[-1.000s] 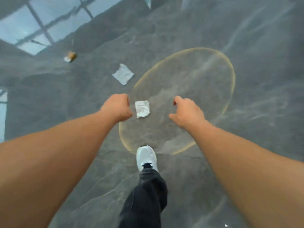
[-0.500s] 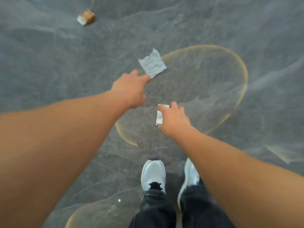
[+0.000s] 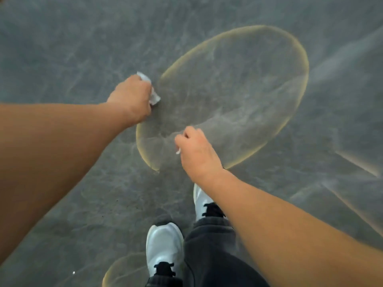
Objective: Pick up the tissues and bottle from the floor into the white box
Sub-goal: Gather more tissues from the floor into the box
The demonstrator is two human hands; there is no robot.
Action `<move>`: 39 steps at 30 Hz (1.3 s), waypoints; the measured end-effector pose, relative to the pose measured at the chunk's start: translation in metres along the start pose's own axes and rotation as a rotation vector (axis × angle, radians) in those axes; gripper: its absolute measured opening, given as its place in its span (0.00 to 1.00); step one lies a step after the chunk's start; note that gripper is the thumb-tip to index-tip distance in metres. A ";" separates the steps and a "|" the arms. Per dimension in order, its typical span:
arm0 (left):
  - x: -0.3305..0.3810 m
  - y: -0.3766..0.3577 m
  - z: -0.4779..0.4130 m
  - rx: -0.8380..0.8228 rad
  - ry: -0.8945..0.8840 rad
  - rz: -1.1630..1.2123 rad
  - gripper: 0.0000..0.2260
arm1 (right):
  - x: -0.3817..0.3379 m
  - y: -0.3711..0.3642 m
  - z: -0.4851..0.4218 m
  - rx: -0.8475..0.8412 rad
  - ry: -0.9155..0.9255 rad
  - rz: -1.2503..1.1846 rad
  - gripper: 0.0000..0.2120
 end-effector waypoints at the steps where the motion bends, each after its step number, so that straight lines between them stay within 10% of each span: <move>1: 0.014 0.005 0.008 -0.082 -0.020 -0.036 0.13 | 0.006 0.017 0.004 0.056 -0.077 -0.027 0.07; 11: 0.162 0.037 0.154 -0.193 -0.305 -0.074 0.13 | 0.021 0.147 0.121 0.273 -0.517 -0.212 0.09; 20: 0.180 0.002 0.288 -0.374 -0.190 -0.025 0.11 | 0.005 0.049 0.319 0.328 -0.934 -0.526 0.11; 33: 0.364 -0.312 0.562 -0.552 -0.435 -0.238 0.06 | 0.065 -0.157 0.681 0.589 -1.295 -0.814 0.08; 39: 0.470 -0.445 0.725 -0.596 -0.898 -0.314 0.05 | 0.097 -0.248 0.881 0.685 -1.637 -0.793 0.10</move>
Point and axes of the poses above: each hand's wrist, its own z-axis away from the middle knuckle, its own y-axis out of the back of the hand, x = y × z, the point moved 1 cm from there along -z, towards the middle knuckle, and after that the axes turned 3 degrees about z, right-handed, at the moved point
